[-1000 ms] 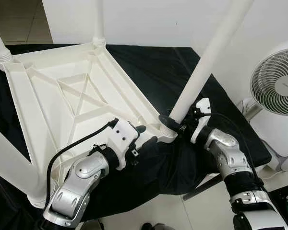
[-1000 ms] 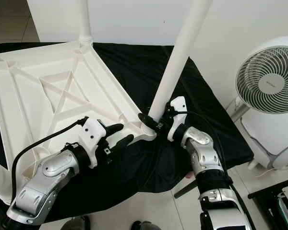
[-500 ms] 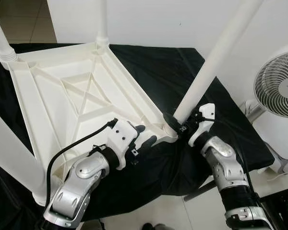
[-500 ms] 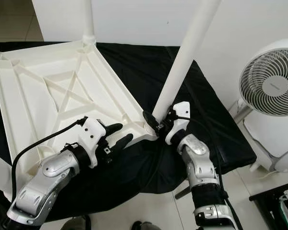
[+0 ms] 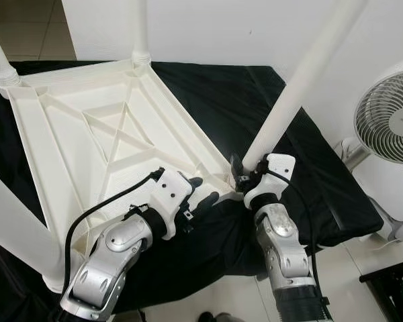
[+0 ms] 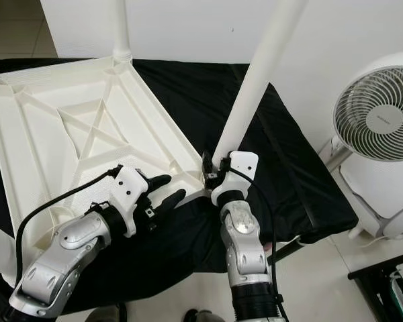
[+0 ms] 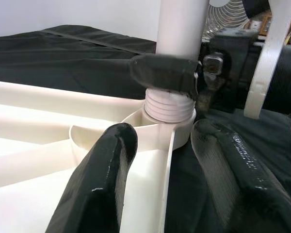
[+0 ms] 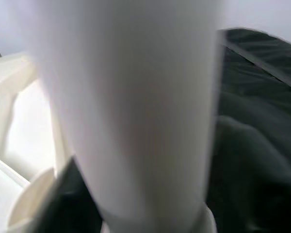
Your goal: Building children table
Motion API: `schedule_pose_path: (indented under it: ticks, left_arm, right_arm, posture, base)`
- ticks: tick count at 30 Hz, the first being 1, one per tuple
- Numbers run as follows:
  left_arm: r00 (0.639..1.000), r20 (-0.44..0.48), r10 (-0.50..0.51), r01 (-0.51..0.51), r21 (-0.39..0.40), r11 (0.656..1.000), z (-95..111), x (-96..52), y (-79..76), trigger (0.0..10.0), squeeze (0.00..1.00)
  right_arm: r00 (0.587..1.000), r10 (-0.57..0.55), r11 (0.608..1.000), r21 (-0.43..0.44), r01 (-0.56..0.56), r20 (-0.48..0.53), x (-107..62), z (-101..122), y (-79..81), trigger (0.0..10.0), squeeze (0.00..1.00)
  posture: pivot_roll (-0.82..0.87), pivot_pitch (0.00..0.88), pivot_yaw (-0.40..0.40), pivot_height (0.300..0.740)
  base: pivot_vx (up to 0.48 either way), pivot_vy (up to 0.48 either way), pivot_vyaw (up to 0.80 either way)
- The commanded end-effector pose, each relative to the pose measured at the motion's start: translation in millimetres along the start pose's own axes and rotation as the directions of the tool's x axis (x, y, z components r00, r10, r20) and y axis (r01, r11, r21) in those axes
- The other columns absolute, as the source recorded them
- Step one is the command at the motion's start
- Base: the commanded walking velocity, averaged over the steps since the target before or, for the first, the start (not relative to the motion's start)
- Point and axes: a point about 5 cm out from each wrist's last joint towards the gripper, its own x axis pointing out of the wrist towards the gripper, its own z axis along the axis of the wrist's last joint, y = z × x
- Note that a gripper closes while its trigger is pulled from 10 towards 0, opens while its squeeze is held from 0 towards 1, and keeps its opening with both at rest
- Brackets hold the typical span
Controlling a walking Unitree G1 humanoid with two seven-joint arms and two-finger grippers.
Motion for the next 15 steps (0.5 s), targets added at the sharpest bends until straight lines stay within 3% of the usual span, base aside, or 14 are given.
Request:
schedule_pose_path:
  ticks: [1, 4, 10, 11, 12, 14, 15]
  left_arm:
    - [1.000, -0.003, -0.015, 0.015, -0.009, 1.000, -1, 1.6, -4.9, 10.0, 0.00]
    - [1.000, -0.002, -0.015, 0.015, -0.008, 1.000, -1, 2.4, -5.5, 10.0, 0.00]
    - [1.000, -0.003, -0.009, 0.009, -0.007, 1.000, -1, 1.1, -4.2, 10.0, 0.00]
    - [1.000, -0.005, -0.006, 0.006, -0.005, 1.000, -1, 1.2, -4.1, 10.0, 0.00]
    - [1.000, -0.004, -0.004, 0.004, -0.004, 1.000, -1, 1.1, -3.9, 10.0, 0.00]
    - [1.000, -0.004, -0.004, 0.004, -0.004, 1.000, -1, 1.1, -3.9, 10.0, 0.00]
    - [1.000, -0.003, 0.000, -0.001, -0.003, 1.000, -1, 1.3, -3.6, 10.0, 0.00]
  right_arm:
    - [0.999, -0.014, 1.000, 0.014, 0.015, -0.039, -4.9, -7, -4.8, 10.0, 1.00]
    - [0.999, 0.013, 1.000, 0.023, -0.013, -0.033, -4.4, -7, -10.3, 10.0, 1.00]
    - [0.995, 0.085, 0.995, -0.052, -0.088, -0.053, -0.6, -3, -28.7, 10.0, 1.00]
    - [0.987, 0.136, 0.988, -0.063, -0.141, -0.081, 1.4, -5, -32.5, 10.0, 0.81]
    - [0.976, 0.190, 0.977, -0.077, -0.199, -0.104, 3.1, -6, -35.1, 10.0, 0.00]
    - [0.976, 0.190, 0.977, -0.077, -0.199, -0.104, 3.1, -6, -35.1, 10.0, 0.00]
    - [0.961, 0.249, 0.962, -0.081, -0.259, -0.117, 4.9, -5, -36.6, 10.0, 0.00]
  posture:
    - [0.12, 0.136, -0.122, 0.740]
    - [0.12, 0.135, -0.124, 0.740]
    - [0.12, 0.131, -0.128, 0.740]
    - [0.13, 0.125, -0.135, 0.740]
    - [0.13, 0.125, -0.135, 0.740]
    - [0.13, 0.125, -0.135, 0.740]
    - [0.13, 0.122, -0.136, 0.740]
  base:
    - [0.000, 0.000, 0.00]
    - [0.000, 0.000, 0.00]
    - [0.000, 0.000, 0.00]
    - [0.000, 0.000, 0.00]
    - [0.000, 0.000, 0.00]
    - [0.000, 0.000, 0.00]
    - [0.000, 0.000, 0.00]
